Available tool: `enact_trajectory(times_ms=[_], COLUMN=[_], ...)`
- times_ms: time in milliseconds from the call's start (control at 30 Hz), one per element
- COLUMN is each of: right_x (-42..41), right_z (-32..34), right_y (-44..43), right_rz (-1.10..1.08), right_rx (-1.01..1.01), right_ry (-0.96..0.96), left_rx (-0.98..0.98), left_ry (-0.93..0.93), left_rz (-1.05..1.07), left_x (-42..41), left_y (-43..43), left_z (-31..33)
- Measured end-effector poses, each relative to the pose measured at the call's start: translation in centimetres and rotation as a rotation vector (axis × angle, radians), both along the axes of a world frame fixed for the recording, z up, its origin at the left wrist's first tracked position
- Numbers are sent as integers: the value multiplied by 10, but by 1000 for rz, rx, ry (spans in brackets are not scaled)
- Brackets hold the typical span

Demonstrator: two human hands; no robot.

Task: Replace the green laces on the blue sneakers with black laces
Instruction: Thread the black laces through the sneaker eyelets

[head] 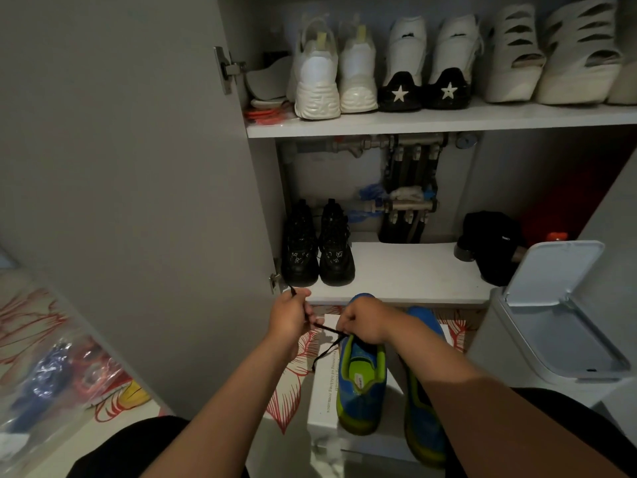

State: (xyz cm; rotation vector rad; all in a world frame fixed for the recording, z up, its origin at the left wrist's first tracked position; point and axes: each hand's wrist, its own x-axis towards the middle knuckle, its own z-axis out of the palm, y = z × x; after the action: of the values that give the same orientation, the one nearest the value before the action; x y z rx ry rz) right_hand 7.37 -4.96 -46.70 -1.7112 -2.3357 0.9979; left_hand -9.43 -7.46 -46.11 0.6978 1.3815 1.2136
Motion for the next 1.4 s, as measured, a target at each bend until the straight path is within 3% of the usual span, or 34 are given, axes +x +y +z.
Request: enact_trajectory(times_ms=[167,367,433,533,633,800,967,1133,1300,1400], right_x=[-14,-33,-36,-34,-31,-24,-16,-3,12,21], right_z=[-3,-9,-6,-5,-5,12,40,50,50,47], right_y=[3,5,6,8,11,5,0,-10,-18,-24], right_rz=[28,155,141,30,-76,-234,-281,-276,-245,-275], right_rx=[77,128,117,-9,-99,-282,-260,-214,-219,-260], right_ry=[-190,-518,-495,-305,-92,398,745,787,709,592], left_rx=[-182,-219,-276,-367,-309,-221,-195,-88,85,139], left_ry=[343,790,974,1249,1290,1079,784,329,-285,-413], left_rz=[-67,-322,-487,-663,-638,-652,-699,-505,-265,-111], left_x=[-13,-38,-42,-40,-37,-24,-6,14,21,26], left_y=[0,-2,-3,-5,-1,6,-2,-6,-3,1], left_z=[-21,-39,-40,-37,-21,5,25,37,52,60])
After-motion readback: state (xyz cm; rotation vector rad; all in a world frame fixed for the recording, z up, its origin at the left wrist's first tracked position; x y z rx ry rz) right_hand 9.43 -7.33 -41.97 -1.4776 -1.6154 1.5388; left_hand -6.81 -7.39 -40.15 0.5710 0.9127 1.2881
